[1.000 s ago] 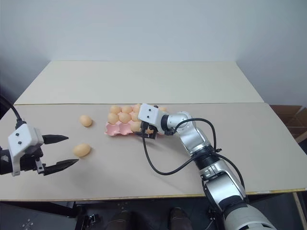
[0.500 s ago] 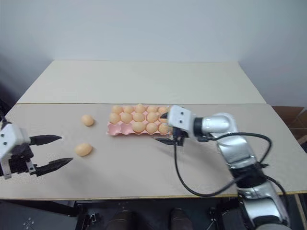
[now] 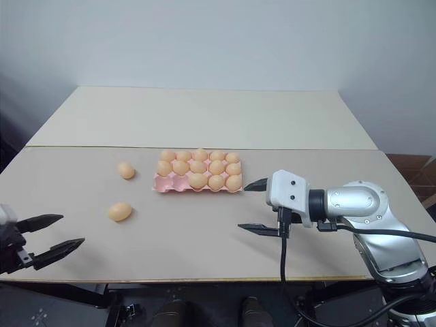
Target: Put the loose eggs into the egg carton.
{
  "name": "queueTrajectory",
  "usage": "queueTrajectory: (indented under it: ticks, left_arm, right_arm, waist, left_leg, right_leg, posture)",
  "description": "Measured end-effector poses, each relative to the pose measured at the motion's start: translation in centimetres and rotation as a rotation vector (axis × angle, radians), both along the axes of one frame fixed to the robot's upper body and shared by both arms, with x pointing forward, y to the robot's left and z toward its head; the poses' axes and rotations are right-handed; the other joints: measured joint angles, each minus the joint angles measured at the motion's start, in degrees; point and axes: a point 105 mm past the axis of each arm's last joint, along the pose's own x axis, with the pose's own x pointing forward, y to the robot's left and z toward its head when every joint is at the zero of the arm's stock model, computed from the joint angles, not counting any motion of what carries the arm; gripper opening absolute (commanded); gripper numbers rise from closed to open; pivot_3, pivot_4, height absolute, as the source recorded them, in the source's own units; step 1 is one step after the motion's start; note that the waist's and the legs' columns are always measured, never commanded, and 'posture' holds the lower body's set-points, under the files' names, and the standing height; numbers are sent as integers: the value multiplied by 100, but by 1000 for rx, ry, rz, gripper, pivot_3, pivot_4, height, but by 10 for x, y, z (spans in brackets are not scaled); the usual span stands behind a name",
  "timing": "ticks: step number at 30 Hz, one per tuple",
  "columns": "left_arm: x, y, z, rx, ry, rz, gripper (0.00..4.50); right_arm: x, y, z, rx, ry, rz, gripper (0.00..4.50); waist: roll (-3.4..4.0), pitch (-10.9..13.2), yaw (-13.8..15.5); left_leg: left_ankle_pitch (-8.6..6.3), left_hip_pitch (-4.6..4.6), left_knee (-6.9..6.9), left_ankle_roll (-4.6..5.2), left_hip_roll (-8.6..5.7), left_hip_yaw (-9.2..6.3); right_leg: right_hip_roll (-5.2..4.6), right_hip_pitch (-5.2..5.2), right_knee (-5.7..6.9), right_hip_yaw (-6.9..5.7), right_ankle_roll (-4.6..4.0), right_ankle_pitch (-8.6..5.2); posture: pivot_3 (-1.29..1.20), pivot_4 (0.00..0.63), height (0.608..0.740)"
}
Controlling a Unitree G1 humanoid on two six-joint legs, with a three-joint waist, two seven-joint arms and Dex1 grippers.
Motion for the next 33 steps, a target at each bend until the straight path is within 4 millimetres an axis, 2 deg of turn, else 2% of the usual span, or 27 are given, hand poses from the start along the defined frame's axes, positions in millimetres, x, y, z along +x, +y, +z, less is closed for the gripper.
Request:
queueTrajectory:
  ticks: [3, 9, 12, 18, 23, 27, 33]
  left_arm:
    - [15, -4, -6, 7, -11, -4, 4500]
    - [60, -20, -19, 54, -51, -40, 4500]
    - [81, -27, -24, 43, -74, -44, 4500]
    - [97, -39, -46, 3, -16, -89, 4500]
    - [107, -45, -52, -29, 2, -111, 4500]
    - [108, -43, -62, -2, 54, -113, 3733]
    - [107, -37, -61, 23, 80, -102, 1899]
  right_arm:
    - [0, 0, 0, 7, 3, -23, 4477]
    - [1, 0, -2, 12, 2, -75, 4477]
    - [2, -1, -3, 14, 1, -97, 4477]
    - [5, -2, -2, 18, -8, -140, 4477]
    - [6, -3, 0, 25, -26, -167, 4477]
    - [6, -3, -2, 27, -28, -184, 4500]
    - [7, -7, -5, 19, -34, -213, 4500]
  waist:
    - [-1, -1, 22]
    - [-7, -6, 86]
    - [-9, -7, 89]
    - [-12, -9, 64]
    - [-14, -10, 80]
    - [-15, -11, 68]
    - [-16, -12, 72]
  left_leg:
    - [1, 1, 0, 1, -1, 2]
    - [1, -1, 1, 2, 0, 3]
    - [2, -3, 2, 3, -2, 4]
    - [2, -2, 2, 3, 4, 6]
    - [2, -2, 3, 3, 5, 5]
    - [2, -4, 3, 3, 4, 7]
    - [2, 2, 3, 3, 6, 7]
  right_leg:
    - [0, 1, 0, 1, -1, 1]
    - [4, 2, 1, 2, 1, 5]
    - [4, 3, -1, 5, 32, 25]
    - [11, 1, 3, 6, 33, 26]
    - [12, 2, 3, 6, 32, 27]
    - [12, 1, 0, 9, 32, 27]
    - [12, 3, 5, 8, 32, 27]
  posture:
    - [0, 150, 740]
    - [0, 150, 740]
    - [0, 150, 740]
    - [0, 150, 740]
    - [0, 150, 740]
    - [0, 150, 740]
    - [0, 150, 740]
